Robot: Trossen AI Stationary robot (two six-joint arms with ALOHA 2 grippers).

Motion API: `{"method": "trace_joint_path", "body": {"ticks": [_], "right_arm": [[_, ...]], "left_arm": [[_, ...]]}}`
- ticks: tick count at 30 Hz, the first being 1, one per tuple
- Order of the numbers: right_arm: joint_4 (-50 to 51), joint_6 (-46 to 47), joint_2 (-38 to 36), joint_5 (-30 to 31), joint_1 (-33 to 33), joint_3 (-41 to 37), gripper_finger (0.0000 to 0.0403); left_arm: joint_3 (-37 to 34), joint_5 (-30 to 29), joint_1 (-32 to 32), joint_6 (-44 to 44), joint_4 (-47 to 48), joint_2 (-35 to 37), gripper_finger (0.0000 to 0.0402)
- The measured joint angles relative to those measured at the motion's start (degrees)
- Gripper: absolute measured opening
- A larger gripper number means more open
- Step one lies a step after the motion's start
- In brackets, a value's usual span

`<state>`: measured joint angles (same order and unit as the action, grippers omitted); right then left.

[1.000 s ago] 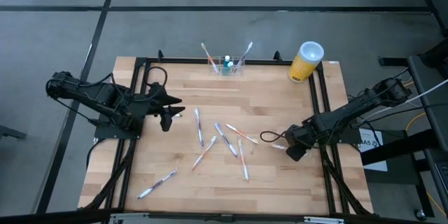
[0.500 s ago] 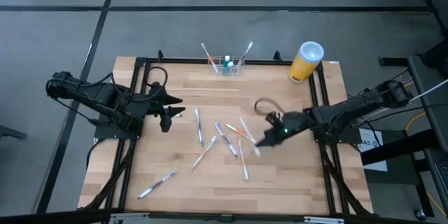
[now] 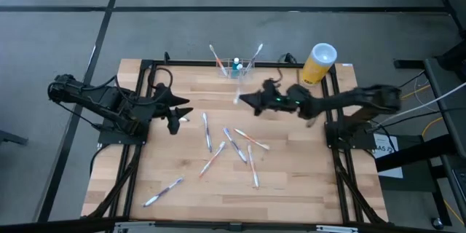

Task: Pick & Place toothbrushing station
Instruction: Put the orange toothbrush into the transparent organizer

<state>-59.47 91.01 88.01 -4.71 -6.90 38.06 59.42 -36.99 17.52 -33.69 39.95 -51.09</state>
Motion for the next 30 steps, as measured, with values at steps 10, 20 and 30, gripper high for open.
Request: {"method": "trace_joint_path", "body": {"ticks": [10, 20, 30], "right_arm": [[-7.2, 3.2, 20.8, -13.8, -5.6, 23.8, 0.0001], [-10.1, 13.5, 26.4, -12.0, -12.4, 24.0, 0.0000], [-11.1, 19.7, 30.8, -2.4, -14.0, 24.0, 0.0000]], "left_arm": [[0.0, -1.9, 0.0, -1.2, -2.7, 0.0, 0.0162], [0.0, -3.9, 0.8, -0.6, -4.9, 0.0, 0.0162], [0.0, -5.0, 0.8, 0.4, -6.0, 0.0, 0.0162]]}}
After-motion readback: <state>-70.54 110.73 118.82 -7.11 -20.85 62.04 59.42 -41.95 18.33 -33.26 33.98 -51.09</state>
